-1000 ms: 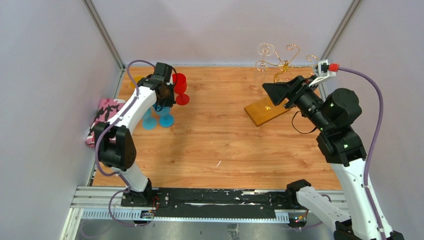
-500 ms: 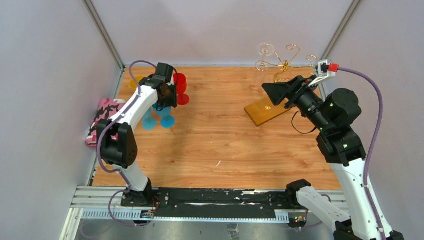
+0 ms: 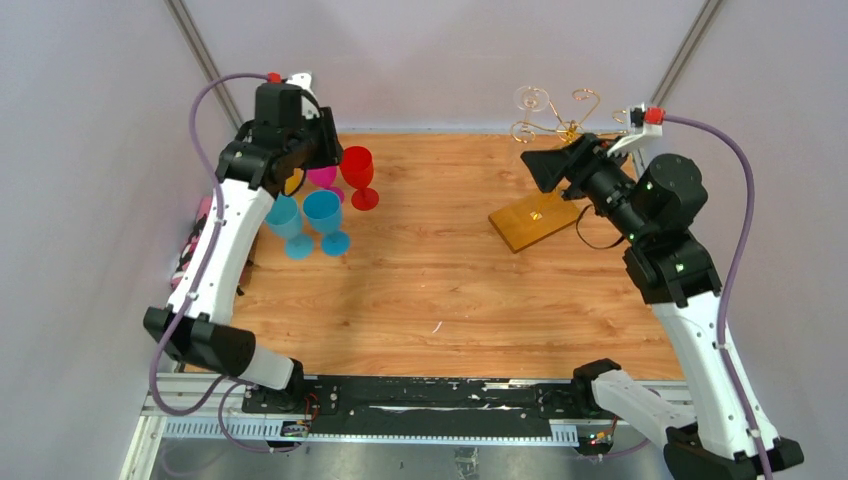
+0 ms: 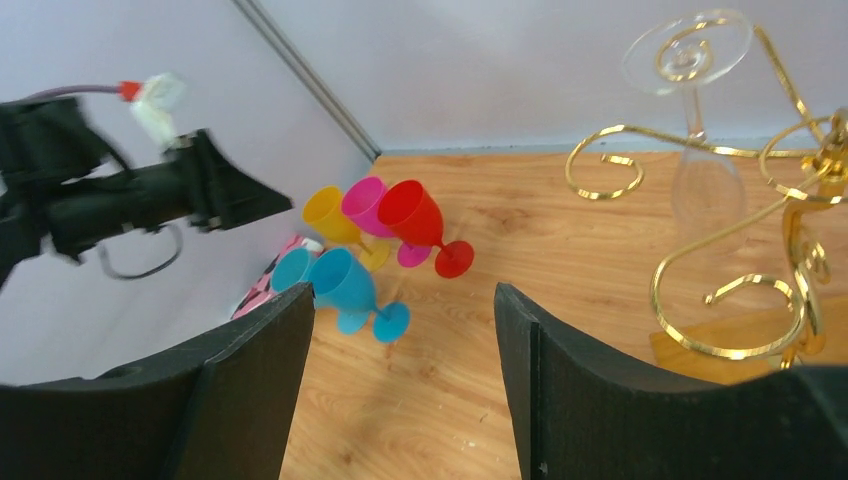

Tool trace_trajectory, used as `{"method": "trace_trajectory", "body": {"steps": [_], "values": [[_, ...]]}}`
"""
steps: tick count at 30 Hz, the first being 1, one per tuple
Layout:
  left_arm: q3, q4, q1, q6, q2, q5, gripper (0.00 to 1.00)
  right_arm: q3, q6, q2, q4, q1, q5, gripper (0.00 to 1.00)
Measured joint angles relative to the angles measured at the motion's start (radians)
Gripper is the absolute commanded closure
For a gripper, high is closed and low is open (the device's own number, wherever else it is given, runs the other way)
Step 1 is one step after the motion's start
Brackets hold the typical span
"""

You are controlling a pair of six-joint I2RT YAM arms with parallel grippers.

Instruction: Take the wine glass off the wine glass rack

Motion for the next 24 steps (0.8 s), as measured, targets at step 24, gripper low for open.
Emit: {"method": "trace_trajectory", "body": {"steps": [24], "values": [[-0.425, 0.718, 0.0, -0.204, -0.468, 0.549, 0.46, 0.311, 0.047, 0.58, 0.003, -0.232, -0.042, 0.46]]}}
